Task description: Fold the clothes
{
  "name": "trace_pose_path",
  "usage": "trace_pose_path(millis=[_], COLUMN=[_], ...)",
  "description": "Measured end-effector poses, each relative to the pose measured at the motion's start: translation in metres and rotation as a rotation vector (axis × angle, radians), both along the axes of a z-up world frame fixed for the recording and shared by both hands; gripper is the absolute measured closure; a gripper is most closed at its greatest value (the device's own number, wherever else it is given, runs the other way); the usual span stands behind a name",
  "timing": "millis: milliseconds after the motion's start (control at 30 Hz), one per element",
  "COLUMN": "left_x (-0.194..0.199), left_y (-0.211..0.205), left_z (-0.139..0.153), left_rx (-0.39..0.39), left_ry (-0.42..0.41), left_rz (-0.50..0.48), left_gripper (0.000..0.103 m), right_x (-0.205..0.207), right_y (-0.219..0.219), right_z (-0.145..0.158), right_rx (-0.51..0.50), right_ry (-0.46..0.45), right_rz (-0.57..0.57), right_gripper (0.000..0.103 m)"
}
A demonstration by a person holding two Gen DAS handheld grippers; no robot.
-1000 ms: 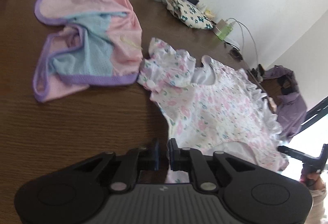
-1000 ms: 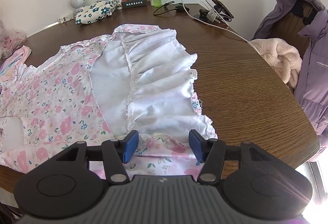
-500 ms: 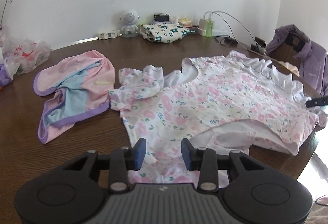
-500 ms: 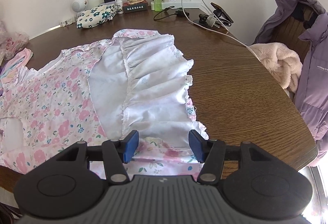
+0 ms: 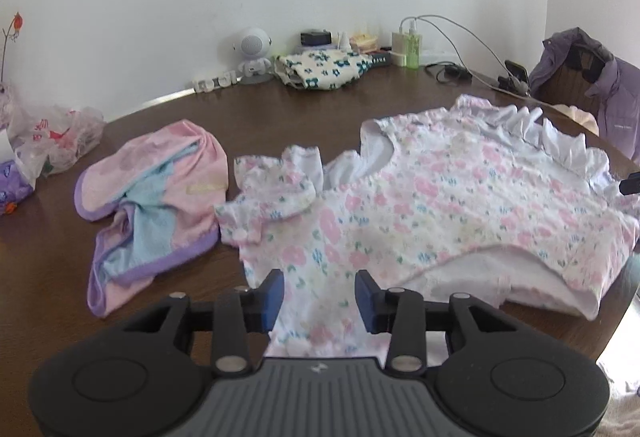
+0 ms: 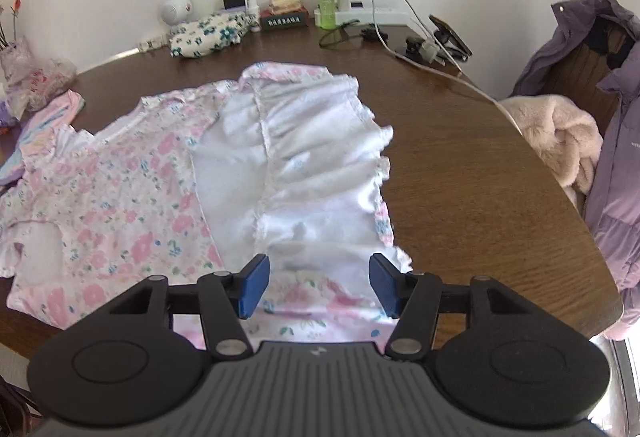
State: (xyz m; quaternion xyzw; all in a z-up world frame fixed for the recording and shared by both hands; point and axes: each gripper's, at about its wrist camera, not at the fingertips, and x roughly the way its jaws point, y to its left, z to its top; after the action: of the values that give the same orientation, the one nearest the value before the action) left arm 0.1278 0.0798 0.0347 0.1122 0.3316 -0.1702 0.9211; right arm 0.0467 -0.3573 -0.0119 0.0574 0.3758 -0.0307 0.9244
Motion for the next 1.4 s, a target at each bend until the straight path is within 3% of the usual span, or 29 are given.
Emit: trace_pose_path(millis=[100,267,433,533,767,867,1100,1233,1400], left_x=[0.041,0.107,0.136,0.137,0.148,0.152,0.129,0.102,0.072], left_y=[-0.005,-0.015,-0.026,-0.030,-0.033,-0.031,-0.028,-0.037,-0.051], left_z=[0.007,-0.007,-0.033,-0.040,-0.040,-0.039,-0.016,-0.004,-0.012], left_rx=[0.004,-0.005,0.039,0.072,0.171,0.165,0.089,0.083,0.101], left_ry=[0.012,0.073,0.122,0.096,0.058,0.056,0.024,0.029,0.078], left_rz=[0.028,0.065,0.054,0.059,0.142,0.142,0.104,0.052,-0.026], left_gripper=[0.066,0.069,0.074,0.074,0.073,0.073,0.071,0.069,0.069], right_x=[0.021,0.065,0.099,0.109,0.100,0.095,0.093,0.131,0.215], right_y=[0.001,0.000,-0.001,-0.001,0.005,0.008,-0.011,-0.026,-0.024], right_z=[0.010,-0.001,-0.013,-0.023,-0.028,-0.028,0.019,0.052,0.054], right_rx=[-0.009,-0.024,-0.034,-0.043,-0.069,-0.066,0.049,0.023,-0.048], right_ry=[-0.025,0.002,0.016,0.056,0.052,0.045,-0.004,-0.002,0.111], right_rz=[0.052,0.119,0.189,0.196,0.139,0.117,0.154,0.167,0.199], right_gripper=[0.046,0.046,0.046,0.046,0.041,0.040,0.041,0.041,0.042])
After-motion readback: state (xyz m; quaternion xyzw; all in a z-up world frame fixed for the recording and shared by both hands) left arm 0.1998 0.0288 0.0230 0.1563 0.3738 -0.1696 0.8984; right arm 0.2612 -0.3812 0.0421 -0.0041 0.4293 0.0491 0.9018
